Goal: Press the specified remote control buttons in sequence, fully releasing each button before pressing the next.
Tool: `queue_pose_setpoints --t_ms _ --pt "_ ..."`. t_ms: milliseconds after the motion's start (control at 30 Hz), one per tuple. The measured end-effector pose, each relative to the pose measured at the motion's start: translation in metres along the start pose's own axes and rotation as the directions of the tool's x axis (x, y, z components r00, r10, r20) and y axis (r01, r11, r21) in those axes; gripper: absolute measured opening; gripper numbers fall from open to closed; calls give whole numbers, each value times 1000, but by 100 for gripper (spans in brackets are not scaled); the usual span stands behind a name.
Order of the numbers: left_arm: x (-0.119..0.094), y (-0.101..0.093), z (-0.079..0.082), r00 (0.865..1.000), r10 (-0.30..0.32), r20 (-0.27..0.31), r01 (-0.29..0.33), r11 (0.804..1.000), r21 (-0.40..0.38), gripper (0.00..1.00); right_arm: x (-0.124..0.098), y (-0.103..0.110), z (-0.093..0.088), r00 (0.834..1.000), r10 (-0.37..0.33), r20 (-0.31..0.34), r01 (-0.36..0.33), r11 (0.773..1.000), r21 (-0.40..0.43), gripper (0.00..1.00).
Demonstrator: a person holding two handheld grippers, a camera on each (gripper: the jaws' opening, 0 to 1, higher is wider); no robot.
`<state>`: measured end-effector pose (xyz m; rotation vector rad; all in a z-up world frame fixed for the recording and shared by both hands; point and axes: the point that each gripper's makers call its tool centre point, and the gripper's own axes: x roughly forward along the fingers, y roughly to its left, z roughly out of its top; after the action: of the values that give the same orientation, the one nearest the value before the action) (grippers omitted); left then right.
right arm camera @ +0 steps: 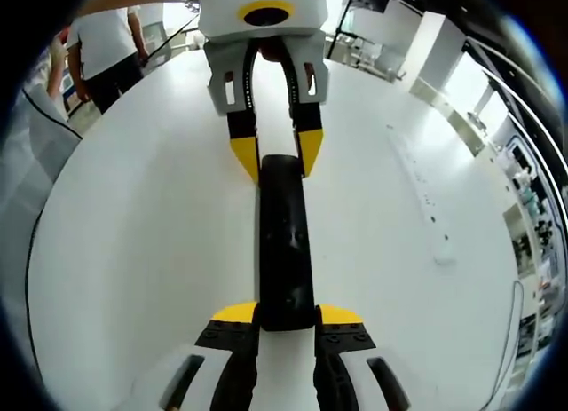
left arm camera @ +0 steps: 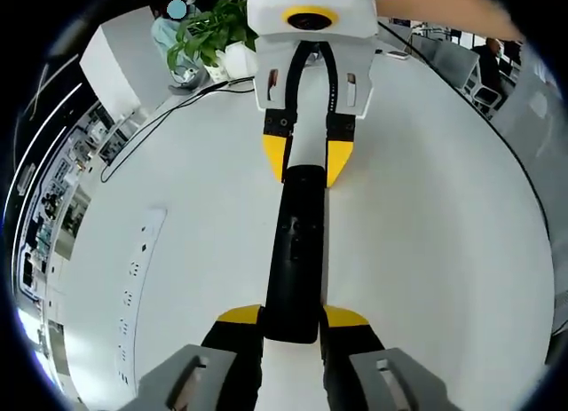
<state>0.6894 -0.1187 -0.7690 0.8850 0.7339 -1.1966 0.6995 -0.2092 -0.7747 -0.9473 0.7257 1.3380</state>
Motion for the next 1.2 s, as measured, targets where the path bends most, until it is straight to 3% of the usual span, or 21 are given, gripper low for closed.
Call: queue_pose_setpoints --t_ms 67,200,333,633,767,900,933,1000,1133,1167,1200 --pt "1 2 -1 1000 1 0 -1 1000 4 24 0 0 0 1000 -2 0 2 1000 0 22" --pt "1 4 -4 1000 13 1 -13 999 30 23 -1 0 2 1000 -10 14 10 1000 22 34" --pt "-1 7 -1 999 22 29 -24 999 48 25 -3 5 5 1000 -20 22 20 1000 11 35" --pt "-11 8 4 991 84 101 -85 996 0 34 -10 9 17 992 -76 96 73 997 30 40" --pt "-15 2 4 985 115 126 -111 993 -36 39 -10 1 23 981 -123 151 110 990 93 48" --pt "-21 6 11 960 201 195 -179 976 -126 43 -17 -1 30 953 -205 224 172 972 159 57" --pt "-24 7 15 946 235 226 -199 965 -169 45 -19 -1 31 944 -234 232 196 965 176 57" --pt "-27 8 16 930 279 241 -229 949 -215 52 -22 0 32 929 -269 253 221 954 202 58" --pt "-33 8 14 889 384 249 -310 906 -290 64 -26 -4 32 889 -366 276 294 917 268 63" --pt "-36 7 15 874 412 258 -319 887 -335 67 -28 -2 31 883 -379 276 305 911 278 65" --pt "-37 5 15 868 423 259 -322 878 -353 69 -29 0 29 881 -390 268 312 904 291 68"
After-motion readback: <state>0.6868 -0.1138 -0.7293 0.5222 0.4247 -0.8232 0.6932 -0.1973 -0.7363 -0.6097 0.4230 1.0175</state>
